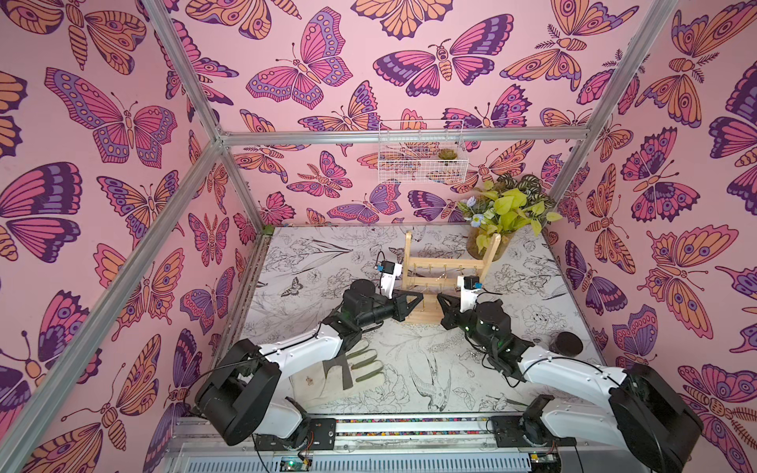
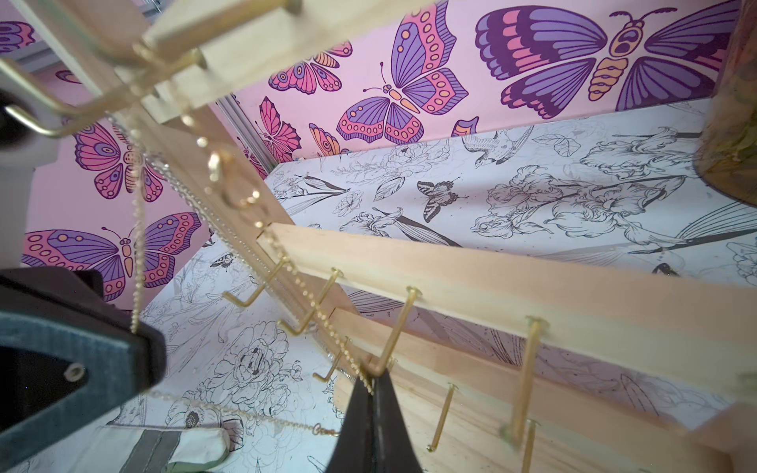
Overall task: Hang the necklace on the jewelry display stand
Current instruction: Hang the necklace on the stand.
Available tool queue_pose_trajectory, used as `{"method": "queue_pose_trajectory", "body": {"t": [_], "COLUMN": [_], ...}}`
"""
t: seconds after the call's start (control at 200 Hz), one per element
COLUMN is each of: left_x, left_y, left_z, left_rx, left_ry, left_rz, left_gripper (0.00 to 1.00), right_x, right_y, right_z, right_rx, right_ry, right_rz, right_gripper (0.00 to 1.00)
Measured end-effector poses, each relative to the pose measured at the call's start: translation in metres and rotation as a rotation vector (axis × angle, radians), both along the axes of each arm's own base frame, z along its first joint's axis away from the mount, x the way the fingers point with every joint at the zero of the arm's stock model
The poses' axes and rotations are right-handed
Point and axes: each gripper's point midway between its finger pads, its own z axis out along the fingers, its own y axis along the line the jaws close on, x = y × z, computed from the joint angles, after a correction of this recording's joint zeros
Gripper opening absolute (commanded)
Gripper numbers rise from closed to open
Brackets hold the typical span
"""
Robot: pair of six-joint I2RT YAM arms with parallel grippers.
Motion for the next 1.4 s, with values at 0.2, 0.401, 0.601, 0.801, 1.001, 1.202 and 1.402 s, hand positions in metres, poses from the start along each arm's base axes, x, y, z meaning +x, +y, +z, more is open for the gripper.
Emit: {"method": "queue_pose_trajectory", "body": {"t": [0.2,0.401,0.601,0.801,1.001,1.202,1.402], "left_x": [0.001,-0.013,-0.016,-0.02,-0.017,-0.016,-0.018], "left_y": [0.002,-0.003,-0.001,-0.006,-0.008,-0.01,-0.019], "left_z": [0.01,-0.008,-0.016,-0.016,-0.025,-0.026,-0.036], "left_rx": [-0.006,0.025,0.056,0.085,0.13,0.167,0.197], "left_ry": [-0.051,-0.045,-0.061,-0.104,-0.137,-0.194,-0.226], "left_rz": [0.01,-0.001,0.027,0.057,0.095,0.119,0.112], "left_gripper": [0.0,0.0,0.0,0.0,0.0,0.0,0.0], "right_x": [-0.004,-0.012,-0.013,-0.012,-0.008,-0.006,-0.006], "right_y": [0.002,0.004,-0.001,-0.009,-0.01,-0.01,-0.012], "right_z": [-0.001,0.01,0.012,0.01,0.01,0.009,0.009], "right_rx": [-0.006,0.007,-0.017,-0.044,-0.072,-0.091,-0.109], "right_ry": [0.007,-0.011,-0.017,-0.016,-0.022,-0.029,-0.033], "right_rz": [0.011,0.026,0.007,-0.029,-0.044,-0.045,-0.052], "right_gripper": [0.0,0.0,0.0,0.0,0.0,0.0,0.0]}}
